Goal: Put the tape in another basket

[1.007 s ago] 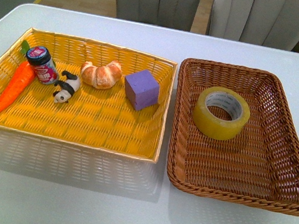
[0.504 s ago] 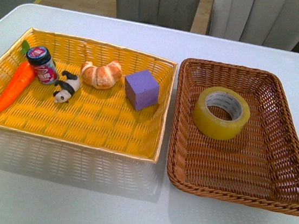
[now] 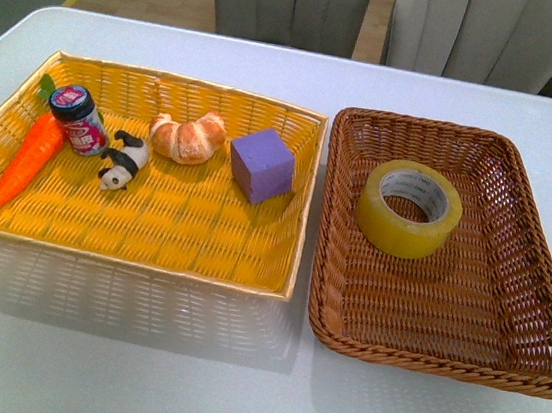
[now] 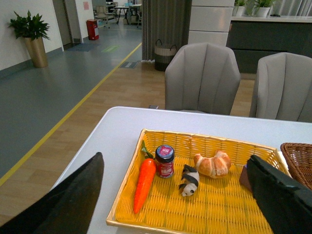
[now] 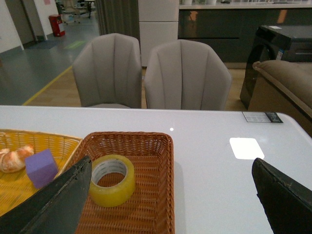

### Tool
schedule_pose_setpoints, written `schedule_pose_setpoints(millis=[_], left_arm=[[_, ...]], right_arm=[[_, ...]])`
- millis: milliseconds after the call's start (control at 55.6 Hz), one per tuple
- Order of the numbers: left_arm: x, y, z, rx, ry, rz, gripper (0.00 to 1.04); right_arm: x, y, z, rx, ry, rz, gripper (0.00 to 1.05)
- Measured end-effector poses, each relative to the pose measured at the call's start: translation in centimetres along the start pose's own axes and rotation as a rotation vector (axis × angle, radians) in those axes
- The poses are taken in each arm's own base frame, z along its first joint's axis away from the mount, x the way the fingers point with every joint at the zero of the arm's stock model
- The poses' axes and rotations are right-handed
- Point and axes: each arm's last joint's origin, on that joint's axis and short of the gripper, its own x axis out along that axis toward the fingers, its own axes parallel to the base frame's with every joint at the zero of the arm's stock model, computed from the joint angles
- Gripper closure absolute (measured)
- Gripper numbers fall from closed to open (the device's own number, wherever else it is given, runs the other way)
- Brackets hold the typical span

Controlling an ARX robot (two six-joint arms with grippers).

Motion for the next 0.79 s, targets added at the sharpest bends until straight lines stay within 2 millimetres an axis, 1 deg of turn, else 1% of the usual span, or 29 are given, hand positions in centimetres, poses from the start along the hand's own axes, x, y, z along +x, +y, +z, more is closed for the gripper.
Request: schedule_pose_setpoints(millis=[18,90,792], left_arm=[[0.00,0.00,0.00,0.002,0.000,0.000,0.07],[0.00,0.00,0.00,0.002,0.000,0.000,0.10],[0.00,0.00,0.00,0.002,0.000,0.000,0.09]], right_arm=[[0.00,0.00,0.00,0.000,0.000,0.000,0.09],[0.00,0.00,0.00,0.000,0.000,0.000,0.09],[0.00,0.00,0.00,0.000,0.000,0.000,0.09]])
